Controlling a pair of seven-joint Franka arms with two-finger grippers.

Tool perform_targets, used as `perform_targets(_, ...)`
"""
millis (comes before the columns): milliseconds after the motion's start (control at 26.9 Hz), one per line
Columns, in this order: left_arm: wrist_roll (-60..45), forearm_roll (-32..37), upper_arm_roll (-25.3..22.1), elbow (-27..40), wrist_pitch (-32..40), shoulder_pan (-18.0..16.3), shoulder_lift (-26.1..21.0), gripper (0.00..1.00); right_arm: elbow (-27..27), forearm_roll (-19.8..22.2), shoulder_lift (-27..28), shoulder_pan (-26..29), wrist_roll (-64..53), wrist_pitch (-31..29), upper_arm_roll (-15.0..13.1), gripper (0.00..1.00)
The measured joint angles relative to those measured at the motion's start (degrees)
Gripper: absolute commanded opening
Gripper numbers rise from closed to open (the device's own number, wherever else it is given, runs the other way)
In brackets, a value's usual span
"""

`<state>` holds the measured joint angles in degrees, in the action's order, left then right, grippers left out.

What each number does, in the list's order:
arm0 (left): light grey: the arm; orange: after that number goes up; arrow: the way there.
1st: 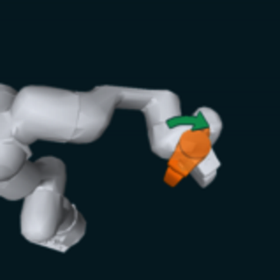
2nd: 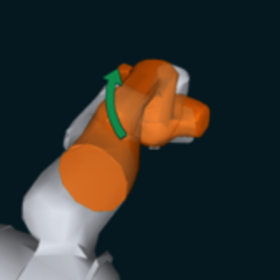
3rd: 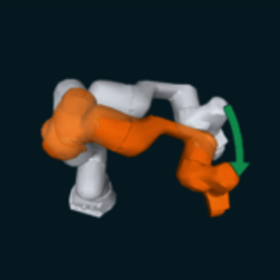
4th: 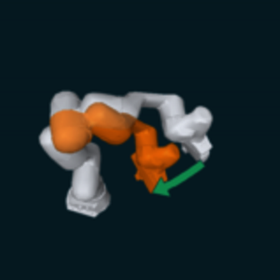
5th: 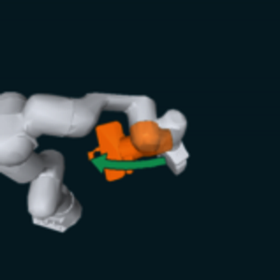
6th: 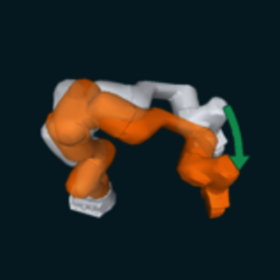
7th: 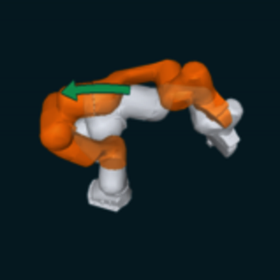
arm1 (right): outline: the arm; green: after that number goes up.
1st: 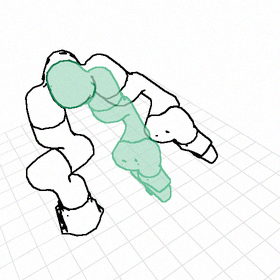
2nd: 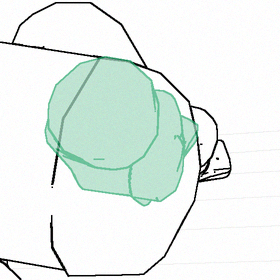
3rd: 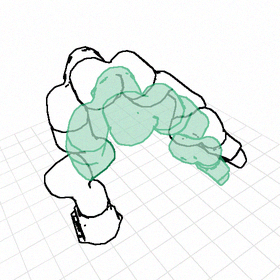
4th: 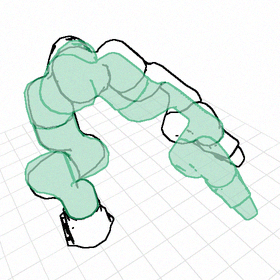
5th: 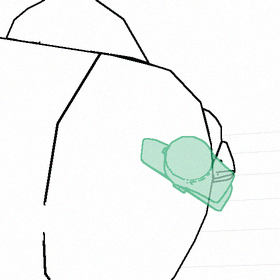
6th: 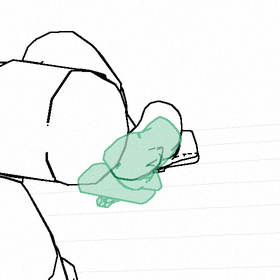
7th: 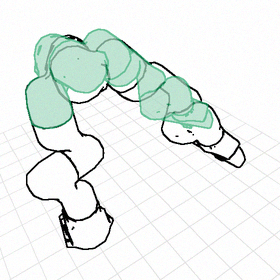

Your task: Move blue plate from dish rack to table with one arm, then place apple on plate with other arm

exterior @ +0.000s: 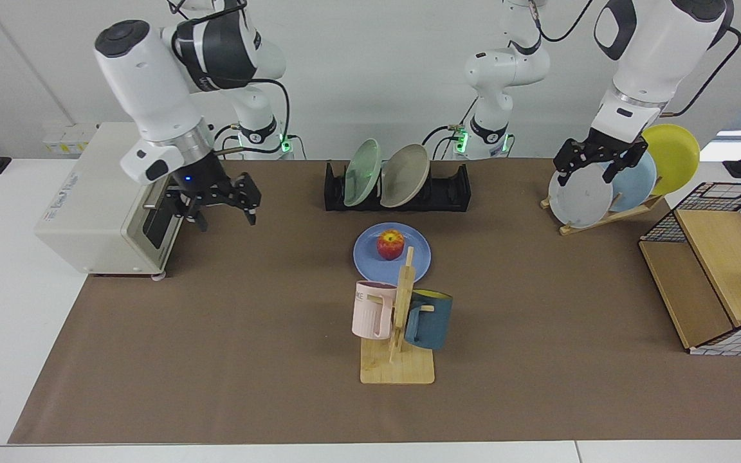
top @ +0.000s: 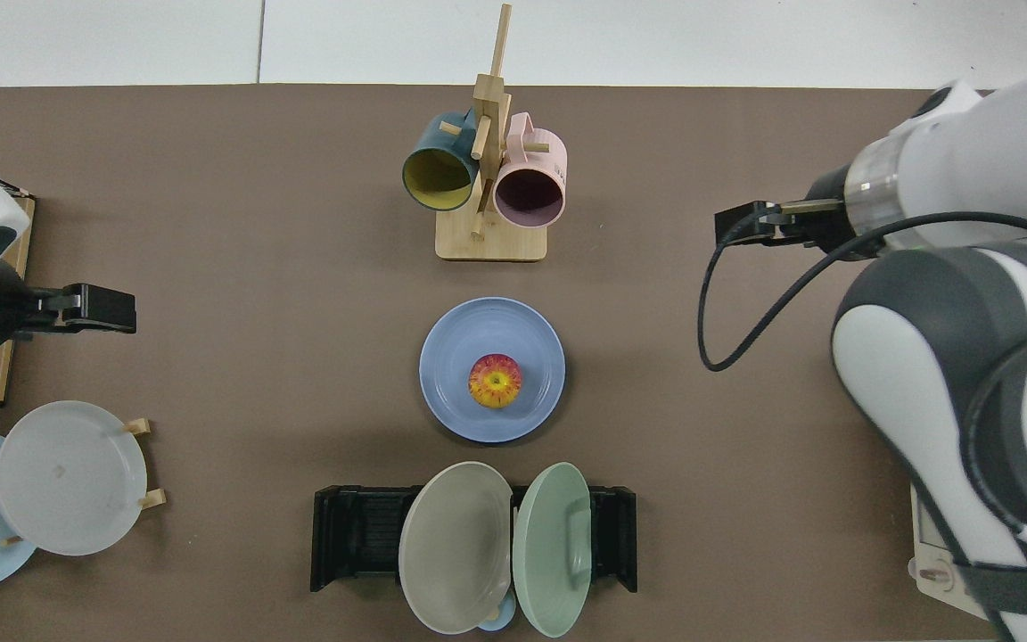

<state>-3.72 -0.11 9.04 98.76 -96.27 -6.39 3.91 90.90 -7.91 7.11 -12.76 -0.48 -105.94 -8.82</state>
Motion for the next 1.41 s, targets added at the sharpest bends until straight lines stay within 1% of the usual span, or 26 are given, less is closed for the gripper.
perform_targets(111,0.0,-0.3,0.0,0.0,0.0,0.0,0.0,1.0,0.0,1.2,-0.7,3.0,-4.2,0.8,-0.1,1.0)
perform_targets(223,0.0,-1.4,-0.1,0.0,0.0,0.0,0.0,1.0,0.0,3.0,-1.7,5.0,-5.3,1.9,-0.1,1.0)
perform_targets(446,0.0,-2.3,-0.1,0.0,-0.6,-0.1,-0.1,1.0,0.1,6.0,-4.6,6.2,-5.6,5.5,-0.1,1.0)
perform_targets(557,0.0,-2.3,-0.1,0.0,-0.6,-0.1,-0.1,1.0,1.0,6.5,-6.5,6.3,-5.6,6.6,0.0,1.0)
perform_targets(818,0.0,-2.3,-0.1,0.0,-0.6,-0.1,-0.1,1.0,5.6,6.8,-9.9,7.6,-5.3,6.2,0.0,1.0)
perform_targets(1152,0.0,-2.3,0.0,0.0,-0.6,0.1,-0.2,1.0,6.9,6.7,-10.3,7.1,-1.6,6.0,1.1,1.0)
perform_targets(1412,0.0,-2.3,0.0,0.0,-0.6,0.1,-0.2,1.0,7.0,6.8,-10.3,6.1,5.1,6.0,1.8,1.0)
